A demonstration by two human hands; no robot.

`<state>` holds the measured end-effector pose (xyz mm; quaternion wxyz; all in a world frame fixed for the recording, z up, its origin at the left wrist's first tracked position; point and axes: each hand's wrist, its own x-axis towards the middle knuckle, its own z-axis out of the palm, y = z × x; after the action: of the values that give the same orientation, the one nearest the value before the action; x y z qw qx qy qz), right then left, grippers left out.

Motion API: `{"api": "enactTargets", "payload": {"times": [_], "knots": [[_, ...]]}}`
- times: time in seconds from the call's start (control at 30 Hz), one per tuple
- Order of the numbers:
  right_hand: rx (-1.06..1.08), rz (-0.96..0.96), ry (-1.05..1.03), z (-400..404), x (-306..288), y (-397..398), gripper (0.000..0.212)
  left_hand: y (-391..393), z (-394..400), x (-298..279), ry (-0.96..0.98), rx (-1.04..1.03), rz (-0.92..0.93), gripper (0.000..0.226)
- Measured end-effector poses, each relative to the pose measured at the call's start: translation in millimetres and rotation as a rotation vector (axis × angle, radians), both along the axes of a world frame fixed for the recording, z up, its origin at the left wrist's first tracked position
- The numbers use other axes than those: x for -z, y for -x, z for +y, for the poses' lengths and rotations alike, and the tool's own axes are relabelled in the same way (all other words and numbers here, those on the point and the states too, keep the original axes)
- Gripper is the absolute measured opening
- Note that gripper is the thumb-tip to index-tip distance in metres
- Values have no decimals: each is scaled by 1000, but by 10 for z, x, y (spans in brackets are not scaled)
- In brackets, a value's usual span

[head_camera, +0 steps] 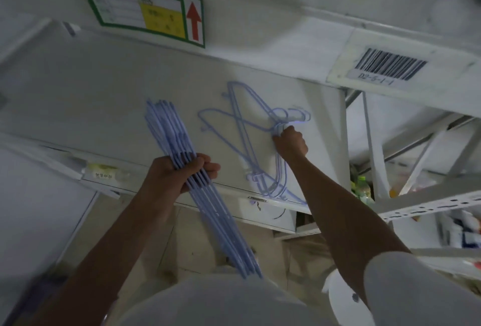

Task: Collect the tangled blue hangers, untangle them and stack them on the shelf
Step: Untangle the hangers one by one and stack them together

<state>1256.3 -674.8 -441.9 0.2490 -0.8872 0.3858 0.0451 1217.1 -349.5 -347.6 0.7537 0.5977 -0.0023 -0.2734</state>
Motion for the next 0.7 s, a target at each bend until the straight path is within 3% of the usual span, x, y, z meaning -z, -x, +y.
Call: {"api": "enactTargets", "payload": {"times": [0.1, 0.23, 0.27, 0.37, 0.43, 0.6, 0.7], "knots": [[-35, 34, -2, 107, -71, 30, 49, 109, 172, -29, -9, 21, -22, 26], [-59, 16, 131, 358, -267, 133, 40, 174, 532, -59, -32, 55, -28, 19], [-23, -31, 85, 409, -316, 125, 39, 181, 614, -60, -32, 52, -22, 18], [182, -223, -397, 612, -538, 89, 21, 199, 810, -68, -39, 70, -45, 16], [225, -356, -607, 845, -739, 105, 11, 194, 925, -115, -41, 112, -55, 16], [123, -543, -940, 1652, -1364, 280, 27, 4, 1163, -229, -36, 218, -137, 15], [-41, -557, -907, 2164, -1468, 662, 30, -97, 1280, -223, -30, 233, -227, 13]]}}
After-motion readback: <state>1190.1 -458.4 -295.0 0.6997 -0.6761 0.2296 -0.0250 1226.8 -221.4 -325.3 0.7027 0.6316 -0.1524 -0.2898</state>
